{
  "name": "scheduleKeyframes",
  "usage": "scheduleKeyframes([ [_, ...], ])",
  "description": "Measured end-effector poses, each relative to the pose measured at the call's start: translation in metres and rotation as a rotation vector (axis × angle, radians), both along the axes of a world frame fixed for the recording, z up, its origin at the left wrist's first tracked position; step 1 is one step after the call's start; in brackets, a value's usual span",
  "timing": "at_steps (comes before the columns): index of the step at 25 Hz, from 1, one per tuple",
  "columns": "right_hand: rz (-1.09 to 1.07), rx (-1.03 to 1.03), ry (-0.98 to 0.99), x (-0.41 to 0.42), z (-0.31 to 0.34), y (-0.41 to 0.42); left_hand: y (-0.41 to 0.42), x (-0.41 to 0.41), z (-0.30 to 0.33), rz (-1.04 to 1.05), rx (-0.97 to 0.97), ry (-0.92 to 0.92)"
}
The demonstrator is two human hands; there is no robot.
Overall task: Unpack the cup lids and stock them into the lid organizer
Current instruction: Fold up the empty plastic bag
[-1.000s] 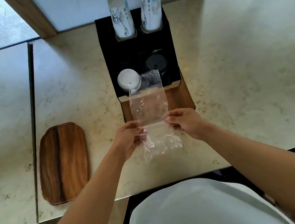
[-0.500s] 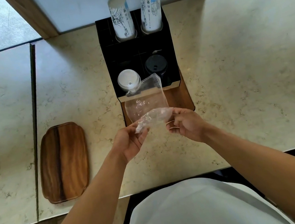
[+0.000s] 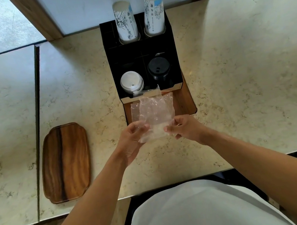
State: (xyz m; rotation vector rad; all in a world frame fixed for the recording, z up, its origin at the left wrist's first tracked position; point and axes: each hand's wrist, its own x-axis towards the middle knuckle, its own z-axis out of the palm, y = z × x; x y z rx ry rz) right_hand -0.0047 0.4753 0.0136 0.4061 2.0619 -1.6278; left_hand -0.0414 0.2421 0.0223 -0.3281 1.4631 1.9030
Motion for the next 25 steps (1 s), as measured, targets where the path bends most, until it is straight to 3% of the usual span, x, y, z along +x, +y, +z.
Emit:
scheduleKeyframes([
  [4, 0.066, -0.109, -0.053, 0.003, 0.009, 0.001, 0.0, -0.001, 0.0, 0.05, -0.029, -0.044],
  [8, -0.105, -0.391, -0.136, -0.004, 0.011, -0.002, 0.0, 0.003, 0.003, -0.028, 0.003, -0.091],
  [15, -0.166, -0.301, -0.083, -0.006, 0.005, -0.007, -0.002, 0.008, 0.008, -0.072, 0.057, -0.102],
  [20, -0.079, -0.25, -0.036, -0.001, 0.006, -0.009, -0.001, 0.007, 0.004, 0.034, -0.052, -0.07],
  [25, -0.22, -0.472, -0.134, -0.002, 0.009, -0.012, 0.001, 0.007, 0.001, 0.11, -0.069, -0.109],
])
